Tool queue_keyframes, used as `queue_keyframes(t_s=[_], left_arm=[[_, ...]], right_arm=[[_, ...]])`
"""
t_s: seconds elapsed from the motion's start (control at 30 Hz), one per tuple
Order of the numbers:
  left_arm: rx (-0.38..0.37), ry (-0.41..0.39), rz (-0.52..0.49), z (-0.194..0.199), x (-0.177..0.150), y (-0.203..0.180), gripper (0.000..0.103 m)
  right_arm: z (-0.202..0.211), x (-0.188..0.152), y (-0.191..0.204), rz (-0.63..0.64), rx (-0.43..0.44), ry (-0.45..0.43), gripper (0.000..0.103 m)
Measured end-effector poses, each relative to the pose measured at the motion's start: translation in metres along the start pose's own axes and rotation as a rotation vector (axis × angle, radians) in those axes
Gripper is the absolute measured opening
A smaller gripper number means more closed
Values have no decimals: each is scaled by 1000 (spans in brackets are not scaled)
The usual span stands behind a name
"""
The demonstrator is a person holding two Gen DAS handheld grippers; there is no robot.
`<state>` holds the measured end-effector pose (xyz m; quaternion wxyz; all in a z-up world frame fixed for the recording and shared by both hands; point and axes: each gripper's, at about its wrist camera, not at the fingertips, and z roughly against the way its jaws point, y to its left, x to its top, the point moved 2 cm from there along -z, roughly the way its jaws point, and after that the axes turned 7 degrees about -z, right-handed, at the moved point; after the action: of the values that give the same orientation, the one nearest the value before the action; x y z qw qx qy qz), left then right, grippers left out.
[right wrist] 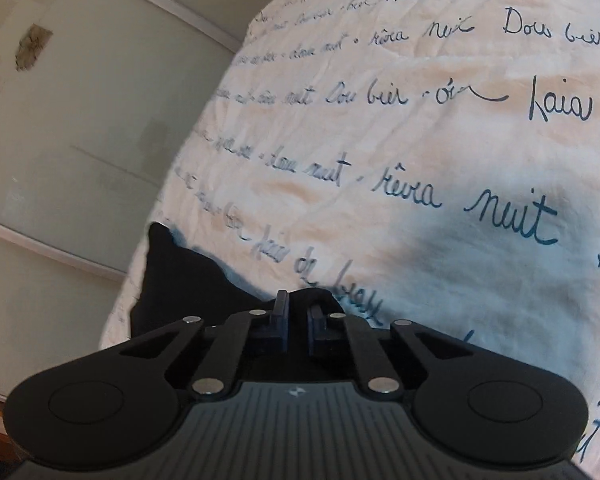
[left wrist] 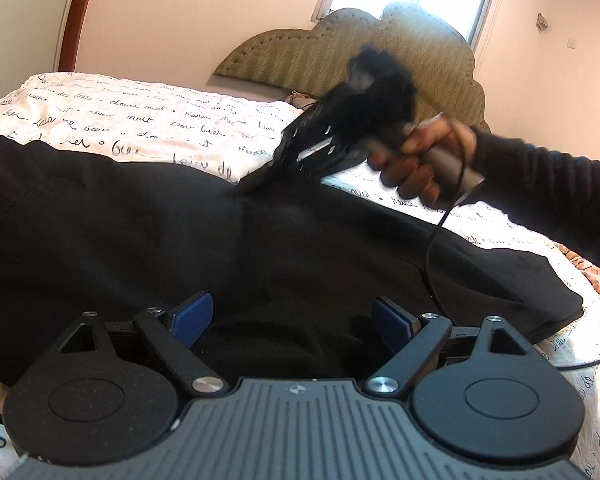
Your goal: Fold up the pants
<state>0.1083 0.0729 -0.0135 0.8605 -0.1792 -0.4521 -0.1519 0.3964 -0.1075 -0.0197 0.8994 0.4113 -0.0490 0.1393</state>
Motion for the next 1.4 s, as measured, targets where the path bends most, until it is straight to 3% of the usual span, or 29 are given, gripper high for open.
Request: queue_keyframes(t_s=[0.13,0.27,0.43,0.5,0.53,0.6,0.67,0.7,0.73,0.8,0.9,0.97,1.07,1.13,1.33,1.4], left_arm=[[4,1,-5,1,0,-1,89],[9,3,-6,3,2,-2,89],[53,-48,-75,27,19,-12,89],[68,-76,-99,31,32,-13,89],[89,-70,-118,28,38,-12,90],[151,-12,-171,13,42,-6,91],[238,110,-205,-7,35,6,89],[276,155,-208,-12,30,13,91],[278,155,-215,-12,24,18,93],[263,133,-223,-10,17,23,94],[268,134,-208,-11,16,25,97],[294,133,-226,-11,18,17,98],[353,121,-238,0,22,9,94],[358,78,-239,15,26,2,94],[331,-49,-169,46,34,-31,95],[306,-73,-158,49,37,-48,95]], right_arm=[[0,-4,-25,-142,113,-18,1],[21,-15,-22,-191,76,-20,5],[109,-50,-28,-274,27,-285,7],[123,-79,-15,-255,90,-324,8],[118,-93,-7,-246,118,-303,12],[102,-119,1,-245,91,-290,23],[80,-136,-8,-244,-11,-253,51],[68,-143,-17,-261,-33,-250,49],[70,-148,-27,-277,36,-298,49],[82,-154,-40,-357,86,-348,48],[106,-166,-26,-339,-15,-459,51],[122,-184,-10,-288,-61,-508,62],[161,-235,0,-269,-10,-589,73],[190,-277,-6,-309,16,-676,74],[278,-417,-79,-647,-23,-1081,76],[299,-449,-103,-753,15,-1197,77]])
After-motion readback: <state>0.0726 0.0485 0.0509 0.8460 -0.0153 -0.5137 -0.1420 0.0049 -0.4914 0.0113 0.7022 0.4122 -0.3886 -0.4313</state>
